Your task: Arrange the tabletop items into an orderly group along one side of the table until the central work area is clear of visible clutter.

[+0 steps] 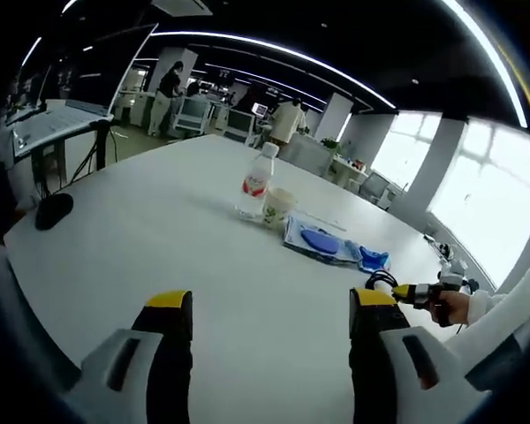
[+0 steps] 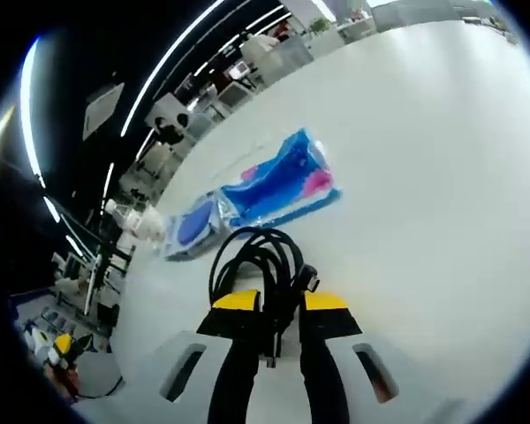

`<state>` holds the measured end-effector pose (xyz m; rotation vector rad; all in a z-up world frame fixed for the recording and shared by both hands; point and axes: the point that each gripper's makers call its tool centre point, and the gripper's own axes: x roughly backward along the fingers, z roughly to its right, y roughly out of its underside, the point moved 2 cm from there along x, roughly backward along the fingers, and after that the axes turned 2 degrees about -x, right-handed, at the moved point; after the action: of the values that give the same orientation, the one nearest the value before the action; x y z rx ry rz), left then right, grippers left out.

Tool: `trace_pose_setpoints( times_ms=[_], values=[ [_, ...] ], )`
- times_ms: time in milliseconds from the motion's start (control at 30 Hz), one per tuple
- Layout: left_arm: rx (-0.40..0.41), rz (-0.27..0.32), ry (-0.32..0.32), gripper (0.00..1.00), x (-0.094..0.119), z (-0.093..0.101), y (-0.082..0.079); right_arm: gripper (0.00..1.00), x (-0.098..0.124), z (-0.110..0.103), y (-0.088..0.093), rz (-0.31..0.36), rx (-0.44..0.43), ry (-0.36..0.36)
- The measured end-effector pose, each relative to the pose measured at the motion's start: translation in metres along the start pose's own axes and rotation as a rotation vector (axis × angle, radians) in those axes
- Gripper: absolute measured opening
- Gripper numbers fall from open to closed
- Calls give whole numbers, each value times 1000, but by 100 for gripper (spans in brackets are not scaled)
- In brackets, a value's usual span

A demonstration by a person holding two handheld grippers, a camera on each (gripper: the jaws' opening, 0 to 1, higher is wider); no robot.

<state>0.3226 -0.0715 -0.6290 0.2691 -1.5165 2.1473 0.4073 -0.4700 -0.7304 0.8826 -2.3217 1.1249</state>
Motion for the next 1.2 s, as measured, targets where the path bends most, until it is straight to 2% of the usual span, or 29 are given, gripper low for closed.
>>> trace_pose_setpoints(
  times_ms=[267,433,633,767,933,1200],
  values=[
    [-2,-7,9,73,-2,1,1,14,2,5,2,13,16,29],
    [-3,-12,14,73,-2,1,2,17,4,7,0,9,84,54],
    [-6,-21,27,73,-5,2,4,29,3,15,-5,4,152,80],
    [-13,-33,41,74,-10,1,5,42,5,18,-6,9,183,96],
    [-60,-59,73,77,-17,0,1,51,13,16,-8,26,197,72],
    [-141,-98,134,81,-37,-3,-12,63,25,7,-4,39,268,61]
  ],
)
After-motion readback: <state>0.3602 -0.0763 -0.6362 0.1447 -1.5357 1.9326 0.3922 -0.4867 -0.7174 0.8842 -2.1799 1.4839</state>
